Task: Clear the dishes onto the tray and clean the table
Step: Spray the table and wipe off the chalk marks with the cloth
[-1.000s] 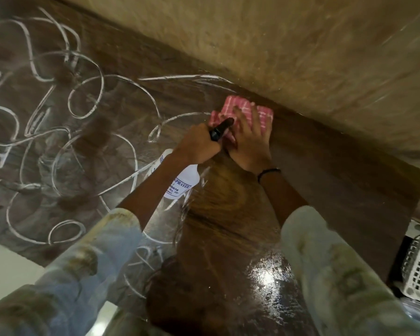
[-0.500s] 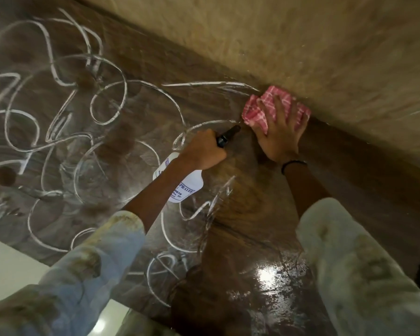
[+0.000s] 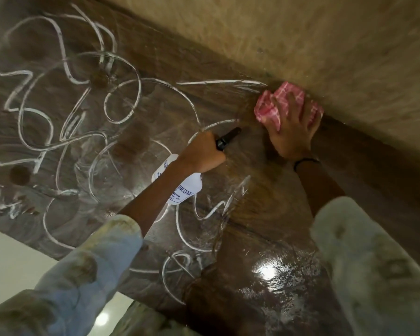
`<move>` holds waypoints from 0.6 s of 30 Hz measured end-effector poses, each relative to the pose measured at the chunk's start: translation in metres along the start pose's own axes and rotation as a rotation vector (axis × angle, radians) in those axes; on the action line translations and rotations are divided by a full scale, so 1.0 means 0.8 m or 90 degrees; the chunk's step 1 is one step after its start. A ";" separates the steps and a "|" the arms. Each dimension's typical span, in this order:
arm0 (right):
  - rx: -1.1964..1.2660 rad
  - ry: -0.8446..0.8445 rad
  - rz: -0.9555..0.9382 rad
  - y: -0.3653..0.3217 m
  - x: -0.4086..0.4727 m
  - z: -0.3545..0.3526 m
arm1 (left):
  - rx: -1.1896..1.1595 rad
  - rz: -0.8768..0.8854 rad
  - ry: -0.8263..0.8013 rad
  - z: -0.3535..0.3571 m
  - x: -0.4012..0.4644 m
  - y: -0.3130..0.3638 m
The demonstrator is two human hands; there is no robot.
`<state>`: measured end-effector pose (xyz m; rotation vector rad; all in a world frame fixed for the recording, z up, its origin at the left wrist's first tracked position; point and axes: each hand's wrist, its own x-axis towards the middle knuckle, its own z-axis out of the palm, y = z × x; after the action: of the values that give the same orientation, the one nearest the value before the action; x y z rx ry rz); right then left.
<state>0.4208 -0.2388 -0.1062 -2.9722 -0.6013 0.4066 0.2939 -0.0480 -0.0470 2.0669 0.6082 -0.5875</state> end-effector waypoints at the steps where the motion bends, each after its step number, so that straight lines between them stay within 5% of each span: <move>1: 0.017 -0.010 0.026 -0.020 0.014 -0.001 | 0.000 0.000 -0.004 -0.001 -0.004 -0.003; 9: -0.019 0.020 -0.243 -0.067 -0.018 0.025 | 0.023 -0.029 -0.040 0.003 -0.047 -0.036; 18: -0.028 0.016 -0.186 -0.037 -0.041 0.020 | 0.052 -0.021 -0.071 0.017 -0.071 -0.057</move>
<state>0.3766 -0.2238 -0.1100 -2.8593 -1.0353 0.3337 0.2199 -0.0483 -0.0470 2.0868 0.5624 -0.7534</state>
